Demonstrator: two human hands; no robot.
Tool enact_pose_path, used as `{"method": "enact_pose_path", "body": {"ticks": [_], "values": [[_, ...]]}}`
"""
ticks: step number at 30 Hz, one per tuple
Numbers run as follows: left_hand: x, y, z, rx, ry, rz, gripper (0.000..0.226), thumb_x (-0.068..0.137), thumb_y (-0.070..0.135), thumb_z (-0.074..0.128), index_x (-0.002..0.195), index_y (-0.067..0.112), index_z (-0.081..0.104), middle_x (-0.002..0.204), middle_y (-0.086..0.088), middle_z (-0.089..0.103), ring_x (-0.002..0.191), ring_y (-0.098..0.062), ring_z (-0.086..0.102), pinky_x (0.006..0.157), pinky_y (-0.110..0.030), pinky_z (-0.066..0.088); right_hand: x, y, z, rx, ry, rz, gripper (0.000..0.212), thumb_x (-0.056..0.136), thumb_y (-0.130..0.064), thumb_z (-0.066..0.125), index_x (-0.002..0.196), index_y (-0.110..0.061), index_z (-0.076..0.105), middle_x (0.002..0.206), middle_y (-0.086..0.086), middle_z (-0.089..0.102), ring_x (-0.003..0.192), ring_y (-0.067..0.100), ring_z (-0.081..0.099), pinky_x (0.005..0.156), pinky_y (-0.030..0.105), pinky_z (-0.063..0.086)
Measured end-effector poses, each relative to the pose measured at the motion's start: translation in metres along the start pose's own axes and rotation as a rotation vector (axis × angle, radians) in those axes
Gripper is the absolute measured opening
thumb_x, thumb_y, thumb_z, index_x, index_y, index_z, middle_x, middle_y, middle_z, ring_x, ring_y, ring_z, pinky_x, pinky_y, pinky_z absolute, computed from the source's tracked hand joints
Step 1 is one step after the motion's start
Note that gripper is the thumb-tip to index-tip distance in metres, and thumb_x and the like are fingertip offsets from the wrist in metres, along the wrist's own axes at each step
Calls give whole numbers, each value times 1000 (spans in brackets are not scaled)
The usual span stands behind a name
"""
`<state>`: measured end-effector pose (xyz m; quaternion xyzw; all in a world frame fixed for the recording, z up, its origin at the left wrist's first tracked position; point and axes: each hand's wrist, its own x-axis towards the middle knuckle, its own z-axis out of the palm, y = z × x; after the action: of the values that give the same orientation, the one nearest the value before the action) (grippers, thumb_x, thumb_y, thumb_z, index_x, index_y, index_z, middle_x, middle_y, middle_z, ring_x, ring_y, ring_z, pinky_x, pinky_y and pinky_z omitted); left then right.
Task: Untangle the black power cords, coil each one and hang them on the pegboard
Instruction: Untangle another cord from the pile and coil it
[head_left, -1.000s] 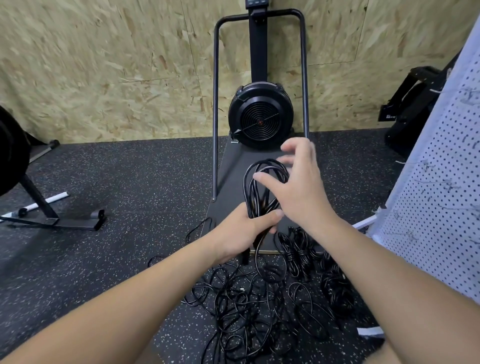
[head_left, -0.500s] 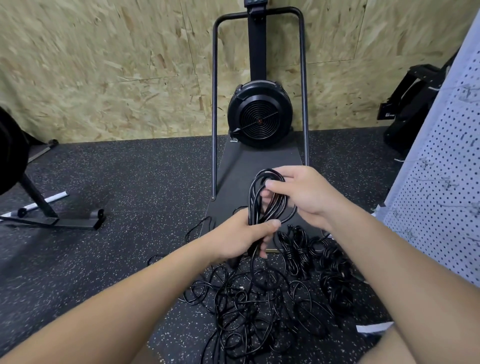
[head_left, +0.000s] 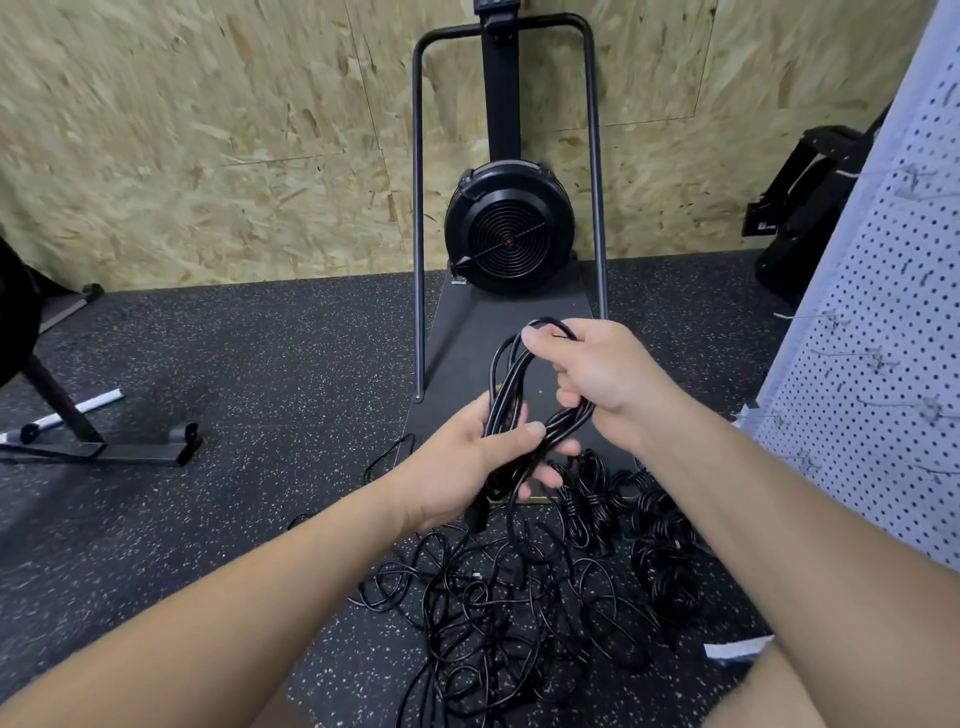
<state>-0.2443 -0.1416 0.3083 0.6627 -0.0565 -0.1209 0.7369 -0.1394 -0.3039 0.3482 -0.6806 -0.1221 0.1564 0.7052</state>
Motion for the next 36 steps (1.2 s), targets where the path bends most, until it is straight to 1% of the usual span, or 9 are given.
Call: {"method": "enact_pose_path", "body": {"ticks": [5, 10, 15, 18, 21, 23, 28, 33, 36], "values": [[-3, 8, 6, 4, -4, -14, 46, 113, 20, 60, 142, -10, 39, 133, -22, 75, 107, -37, 77, 87, -42, 66, -3, -11, 1, 134, 76, -23, 43, 88, -38, 93, 72, -23, 56, 61, -7, 34, 50, 14, 22, 49, 33, 17], [-4, 5, 9, 101, -22, -37, 42, 113, 16, 60, 145, -8, 48, 138, -16, 74, 127, -38, 72, 115, -60, 52, -2, -8, 9, 91, 210, 44, 64, 69, -54, 98, 69, -31, 38, 70, 4, 17, 55, 22, 15, 55, 40, 13], [-3, 11, 14, 104, 52, -49, 16, 109, 20, 68, 117, 9, 59, 109, 0, 78, 88, -15, 70, 80, -31, 54, 4, -2, 14, 28, 236, 3, 35, 71, -29, 86, 85, -19, 55, 76, 10, 20, 70, 30, 17, 60, 45, 14], [-1, 13, 17, 46, 119, -64, 19, 110, 29, 66, 117, 11, 66, 122, -19, 77, 103, -30, 72, 84, -38, 58, 5, 4, 22, 24, 224, 0, 31, 74, -23, 81, 75, -20, 50, 66, 4, 24, 63, 25, 16, 56, 39, 14], [2, 10, 22, -93, 161, -21, 20, 116, 27, 53, 121, 8, 54, 125, -25, 77, 118, -40, 76, 105, -57, 60, 7, 5, 22, 105, 210, 7, 23, 83, -21, 79, 77, -17, 57, 62, 2, 26, 53, 19, 20, 51, 31, 16], [4, 10, 22, -134, 205, 8, 16, 119, 28, 47, 117, 12, 46, 120, -29, 77, 114, -46, 76, 103, -63, 59, 7, 4, 21, 174, 181, -8, 17, 89, -17, 75, 79, -15, 62, 62, 1, 23, 53, 19, 18, 48, 29, 17], [3, 11, 9, -43, 107, 54, 22, 119, 19, 46, 135, 7, 36, 121, -27, 76, 109, -51, 76, 87, -55, 65, 4, -1, 21, 302, 156, 35, 9, 95, -13, 72, 88, -7, 71, 63, 0, 26, 50, 15, 17, 47, 30, 12], [-1, 24, 4, 41, -11, 62, 31, 112, 12, 60, 140, 6, 49, 131, -28, 72, 119, -50, 73, 102, -70, 56, 9, -5, 13, 308, 197, 143, 27, 95, -30, 83, 86, -15, 62, 63, 0, 28, 48, 15, 19, 44, 24, 17], [-2, 22, 5, 152, -13, 16, 37, 108, 9, 68, 137, -3, 49, 126, -21, 77, 105, -38, 77, 95, -55, 62, 11, -1, 14, 295, 216, 135, 37, 89, -27, 90, 94, -15, 56, 64, -1, 25, 49, 15, 18, 44, 26, 16]]}}
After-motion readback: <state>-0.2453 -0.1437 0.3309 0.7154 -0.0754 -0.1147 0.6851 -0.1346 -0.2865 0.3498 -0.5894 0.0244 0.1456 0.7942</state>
